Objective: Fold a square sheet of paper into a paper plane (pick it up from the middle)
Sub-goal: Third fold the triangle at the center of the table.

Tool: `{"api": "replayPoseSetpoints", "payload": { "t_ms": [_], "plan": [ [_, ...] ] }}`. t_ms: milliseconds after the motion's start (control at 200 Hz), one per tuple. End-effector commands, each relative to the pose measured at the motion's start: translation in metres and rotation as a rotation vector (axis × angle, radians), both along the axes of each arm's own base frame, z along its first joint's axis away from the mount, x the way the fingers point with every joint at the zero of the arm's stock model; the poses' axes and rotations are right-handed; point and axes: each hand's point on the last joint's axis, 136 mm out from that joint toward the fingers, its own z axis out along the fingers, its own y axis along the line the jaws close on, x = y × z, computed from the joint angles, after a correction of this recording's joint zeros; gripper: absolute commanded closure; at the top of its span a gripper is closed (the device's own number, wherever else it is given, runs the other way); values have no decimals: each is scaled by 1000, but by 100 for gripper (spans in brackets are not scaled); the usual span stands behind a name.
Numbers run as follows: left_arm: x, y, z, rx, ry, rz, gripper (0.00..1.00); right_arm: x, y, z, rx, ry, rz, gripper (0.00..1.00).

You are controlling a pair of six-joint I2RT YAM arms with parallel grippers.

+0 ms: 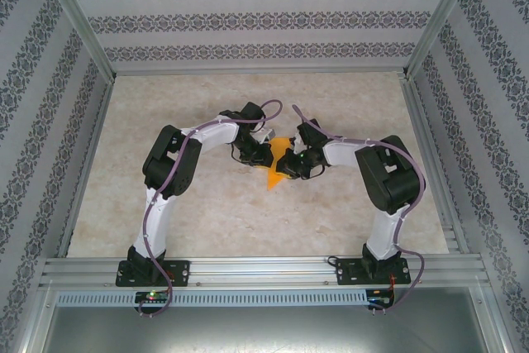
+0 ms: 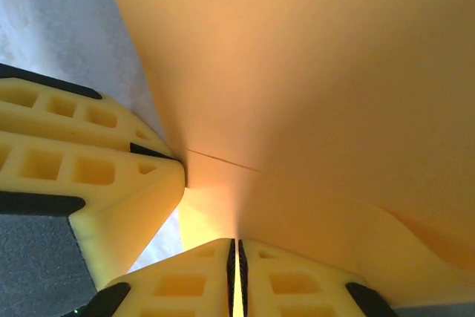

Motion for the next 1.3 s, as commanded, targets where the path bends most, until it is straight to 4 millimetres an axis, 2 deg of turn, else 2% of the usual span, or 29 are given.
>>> {"api": "replayPoseSetpoints", "payload": {
  "t_ms": [0, 90, 555, 639, 784, 874, 1104, 1294],
  "plan": [
    [-19, 15, -64, 177, 39, -40, 83, 3, -19, -16, -104, 0, -12, 86],
    [-20, 19, -67, 201, 26, -48, 83, 3, -30, -21, -157, -4, -22, 86],
    [-22, 27, -77, 252, 23, -65, 84, 24, -64, -12, -166, -47, -153, 87],
    [-22, 26, -77, 252, 24, -66, 83, 27, -58, -1, -132, -70, -140, 87],
    [-22, 25, -77, 249, 24, -66, 83, 30, -38, 31, -73, -132, -105, 87],
    [-22, 25, -77, 248, 24, -65, 83, 32, -27, 38, -33, -145, -93, 88],
    [-23, 26, -79, 249, 28, -66, 83, 38, -25, 10, -61, -98, -81, 88],
    [-23, 28, -78, 258, 22, -71, 83, 40, -48, -10, -145, -79, -101, 88]
  ]
}}
